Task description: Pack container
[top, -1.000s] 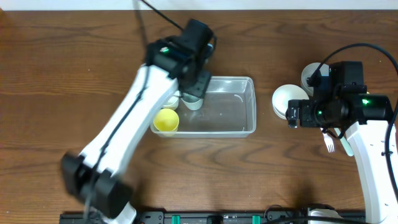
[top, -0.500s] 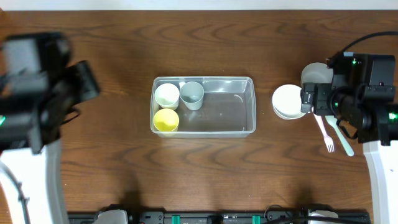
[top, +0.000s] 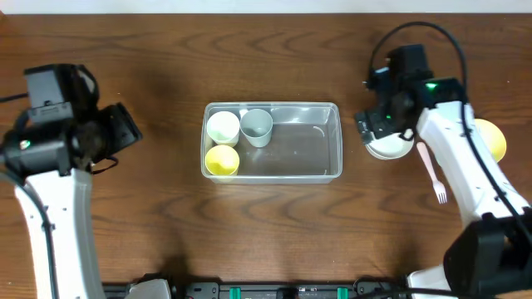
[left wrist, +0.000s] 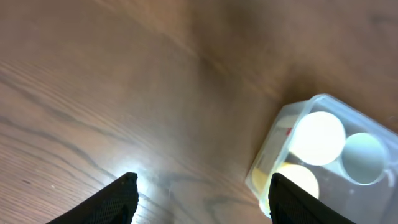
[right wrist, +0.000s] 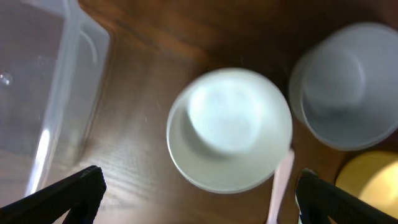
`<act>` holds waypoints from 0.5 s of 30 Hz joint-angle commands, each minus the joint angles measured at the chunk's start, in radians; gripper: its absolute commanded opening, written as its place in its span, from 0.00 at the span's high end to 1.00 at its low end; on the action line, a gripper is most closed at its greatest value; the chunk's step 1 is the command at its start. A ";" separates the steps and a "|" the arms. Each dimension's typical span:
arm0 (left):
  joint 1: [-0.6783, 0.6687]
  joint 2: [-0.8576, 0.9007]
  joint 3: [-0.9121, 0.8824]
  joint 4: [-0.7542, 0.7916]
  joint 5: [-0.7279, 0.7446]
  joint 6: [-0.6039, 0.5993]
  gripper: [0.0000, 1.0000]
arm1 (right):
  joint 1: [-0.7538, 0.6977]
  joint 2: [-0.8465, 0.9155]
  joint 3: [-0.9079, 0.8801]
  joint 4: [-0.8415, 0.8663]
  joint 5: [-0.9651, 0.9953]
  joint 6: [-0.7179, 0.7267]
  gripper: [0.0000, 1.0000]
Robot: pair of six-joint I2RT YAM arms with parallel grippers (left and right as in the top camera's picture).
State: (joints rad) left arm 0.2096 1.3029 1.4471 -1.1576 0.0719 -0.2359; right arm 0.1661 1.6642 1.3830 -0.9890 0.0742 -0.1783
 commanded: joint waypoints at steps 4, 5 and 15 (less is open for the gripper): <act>0.008 0.004 -0.066 0.020 0.008 -0.005 0.32 | 0.005 0.050 0.029 0.003 0.035 -0.007 0.01; 0.008 0.004 -0.069 0.023 0.008 -0.006 0.32 | 0.003 0.063 0.029 0.001 0.033 -0.005 0.01; 0.008 0.004 -0.069 0.023 0.008 -0.005 0.32 | 0.002 0.239 0.028 -0.013 0.026 0.041 0.01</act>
State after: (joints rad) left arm 0.2096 1.3090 1.3792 -1.1358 0.0757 -0.2359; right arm 0.1734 1.8671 1.3941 -1.0019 0.0914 -0.1692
